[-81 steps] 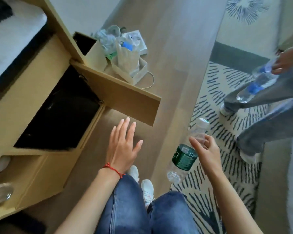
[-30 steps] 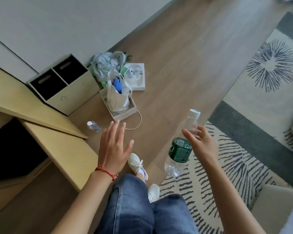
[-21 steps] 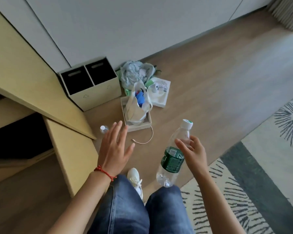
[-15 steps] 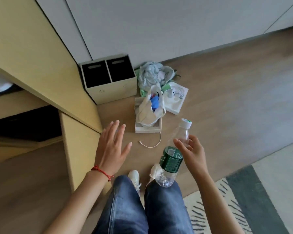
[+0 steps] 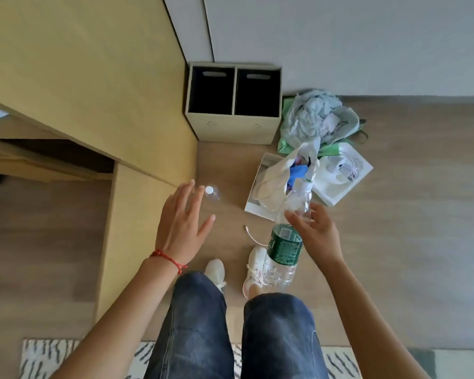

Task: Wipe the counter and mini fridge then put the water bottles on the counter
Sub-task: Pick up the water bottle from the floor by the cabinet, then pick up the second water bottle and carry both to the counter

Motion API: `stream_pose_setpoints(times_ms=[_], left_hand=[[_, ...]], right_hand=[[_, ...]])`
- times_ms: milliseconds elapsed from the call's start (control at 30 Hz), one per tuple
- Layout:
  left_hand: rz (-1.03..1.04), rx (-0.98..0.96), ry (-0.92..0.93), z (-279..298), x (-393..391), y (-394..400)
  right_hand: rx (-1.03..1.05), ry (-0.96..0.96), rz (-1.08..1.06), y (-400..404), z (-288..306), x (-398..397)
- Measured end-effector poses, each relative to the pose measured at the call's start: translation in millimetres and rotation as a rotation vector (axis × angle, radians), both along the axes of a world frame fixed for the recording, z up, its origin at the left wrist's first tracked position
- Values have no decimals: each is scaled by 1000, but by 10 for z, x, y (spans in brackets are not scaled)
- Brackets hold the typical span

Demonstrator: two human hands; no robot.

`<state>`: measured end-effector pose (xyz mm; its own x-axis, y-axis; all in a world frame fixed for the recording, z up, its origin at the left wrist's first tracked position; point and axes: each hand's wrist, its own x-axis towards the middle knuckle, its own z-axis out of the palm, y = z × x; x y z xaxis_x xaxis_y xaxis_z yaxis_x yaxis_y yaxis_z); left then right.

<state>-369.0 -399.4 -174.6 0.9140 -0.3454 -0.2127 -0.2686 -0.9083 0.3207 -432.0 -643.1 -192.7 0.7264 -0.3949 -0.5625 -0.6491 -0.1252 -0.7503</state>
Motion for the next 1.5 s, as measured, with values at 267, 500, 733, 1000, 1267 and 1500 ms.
stream_pose_setpoints(times_ms=[267, 500, 733, 1000, 1267, 1500], left_hand=[[97, -32, 14, -900, 437, -132], [62, -31, 17, -1912, 782, -73], [128, -92, 99, -3124, 923, 31], [277, -174, 151, -4302, 962, 279], [423, -303, 223, -4970, 955, 428], [437, -411, 235, -5341, 980, 318]], right_hand=[[-19, 60, 98, -26, -825, 434], [40, 58, 57, 65, -1740, 761], [-12, 55, 103, 152, -2682, 1006], [37, 71, 102, 356, -3654, 915], [106, 100, 75, 555, -4214, 761], [92, 61, 99, 626, -4450, 833]])
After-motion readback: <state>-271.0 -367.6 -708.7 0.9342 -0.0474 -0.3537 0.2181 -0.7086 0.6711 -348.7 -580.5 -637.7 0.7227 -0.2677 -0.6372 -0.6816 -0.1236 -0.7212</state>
